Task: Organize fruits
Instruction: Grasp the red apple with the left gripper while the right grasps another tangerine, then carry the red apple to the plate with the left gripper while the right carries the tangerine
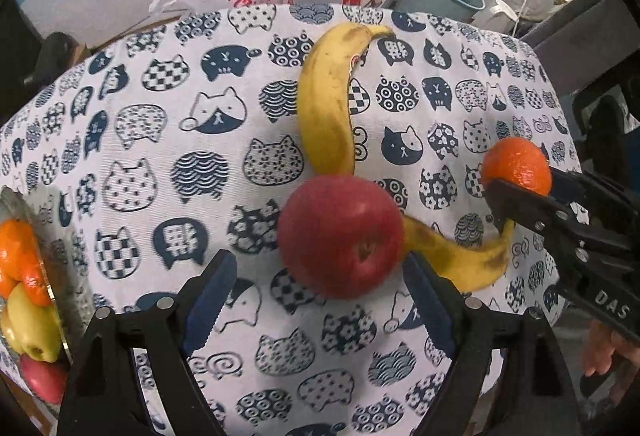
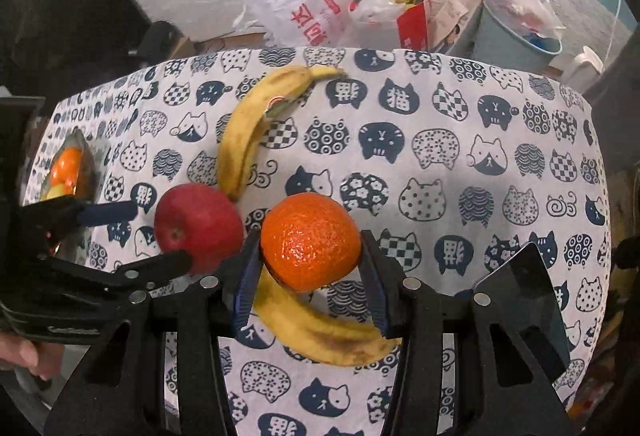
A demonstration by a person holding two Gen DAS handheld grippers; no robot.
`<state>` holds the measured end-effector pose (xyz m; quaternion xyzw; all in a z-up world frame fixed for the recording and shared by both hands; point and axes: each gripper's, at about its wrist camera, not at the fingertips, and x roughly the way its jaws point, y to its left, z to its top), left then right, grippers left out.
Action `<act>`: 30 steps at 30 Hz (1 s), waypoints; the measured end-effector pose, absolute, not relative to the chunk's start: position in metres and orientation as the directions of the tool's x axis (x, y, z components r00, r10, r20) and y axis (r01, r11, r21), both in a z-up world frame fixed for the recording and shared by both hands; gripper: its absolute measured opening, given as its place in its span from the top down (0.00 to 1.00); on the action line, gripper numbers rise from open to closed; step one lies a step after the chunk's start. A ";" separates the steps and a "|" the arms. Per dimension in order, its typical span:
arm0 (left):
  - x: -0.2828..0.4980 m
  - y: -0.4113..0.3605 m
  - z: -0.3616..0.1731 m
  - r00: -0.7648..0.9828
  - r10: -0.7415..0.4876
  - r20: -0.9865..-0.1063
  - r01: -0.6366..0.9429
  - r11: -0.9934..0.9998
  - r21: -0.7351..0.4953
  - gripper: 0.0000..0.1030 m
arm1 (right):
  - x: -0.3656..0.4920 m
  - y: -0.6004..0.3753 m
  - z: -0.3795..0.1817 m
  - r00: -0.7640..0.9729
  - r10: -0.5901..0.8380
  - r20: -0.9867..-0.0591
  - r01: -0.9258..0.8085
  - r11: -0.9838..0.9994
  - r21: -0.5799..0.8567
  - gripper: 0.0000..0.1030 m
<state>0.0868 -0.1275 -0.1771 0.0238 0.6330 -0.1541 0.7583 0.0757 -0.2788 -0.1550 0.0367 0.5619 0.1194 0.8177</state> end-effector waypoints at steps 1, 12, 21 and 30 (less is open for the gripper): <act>0.089 -0.130 -0.181 0.144 -0.203 -0.969 0.261 0.952 -0.161 0.16 | 0.077 -0.281 -0.156 0.340 0.234 -0.911 -0.149 0.970 0.193 0.55; 0.103 -0.137 -0.204 0.103 -0.217 -0.971 0.216 0.958 -0.191 0.16 | 0.085 -0.298 -0.173 0.318 0.246 -0.916 -0.113 0.969 0.221 0.55; 0.105 -0.141 -0.209 0.109 -0.277 -0.955 0.249 0.937 -0.244 0.26 | 0.089 -0.291 -0.177 0.308 0.249 -0.918 -0.129 0.967 0.220 0.55; 0.098 -0.135 -0.197 0.160 -0.250 -0.955 0.289 0.937 -0.196 0.26 | 0.088 -0.284 -0.173 0.314 0.249 -0.916 -0.146 0.966 0.213 0.55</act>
